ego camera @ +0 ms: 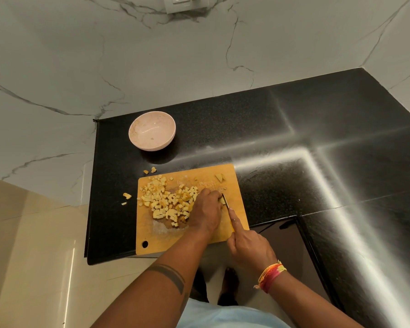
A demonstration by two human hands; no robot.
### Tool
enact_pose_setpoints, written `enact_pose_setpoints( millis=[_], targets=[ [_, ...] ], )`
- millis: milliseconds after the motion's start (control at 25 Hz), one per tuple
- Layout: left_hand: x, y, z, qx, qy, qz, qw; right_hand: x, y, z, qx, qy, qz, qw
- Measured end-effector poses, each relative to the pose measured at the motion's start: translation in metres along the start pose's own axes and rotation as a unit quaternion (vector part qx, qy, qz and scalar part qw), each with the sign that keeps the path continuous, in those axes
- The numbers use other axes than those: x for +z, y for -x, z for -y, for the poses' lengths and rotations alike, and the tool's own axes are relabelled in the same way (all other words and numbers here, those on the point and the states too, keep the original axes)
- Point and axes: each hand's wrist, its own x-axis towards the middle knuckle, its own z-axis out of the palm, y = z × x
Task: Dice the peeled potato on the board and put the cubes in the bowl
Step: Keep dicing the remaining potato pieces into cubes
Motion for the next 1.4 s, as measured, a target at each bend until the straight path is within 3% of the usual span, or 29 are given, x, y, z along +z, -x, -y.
enact_pose_setpoints(
  millis=[440, 880, 1160, 1400],
  targets=[
    [-0.003, -0.001, -0.003, -0.025, 0.011, -0.001, 1.0, 0.016, 0.006, -0.006, 0.001, 0.051, 0.032, 0.998],
    [-0.008, 0.004, 0.005, 0.011, -0.015, -0.013, 1.0, 0.008, 0.002, 0.005, -0.004, 0.015, 0.009, 1.0],
    [-0.008, 0.001, 0.005, 0.001, -0.011, -0.01, 1.0, 0.008, -0.013, 0.009, 0.002, 0.034, 0.033, 0.999],
    [-0.008, 0.001, 0.005, -0.007, -0.009, -0.021, 1.0, 0.017, 0.022, -0.005, 0.002, 0.022, 0.048, 0.999]
  ],
)
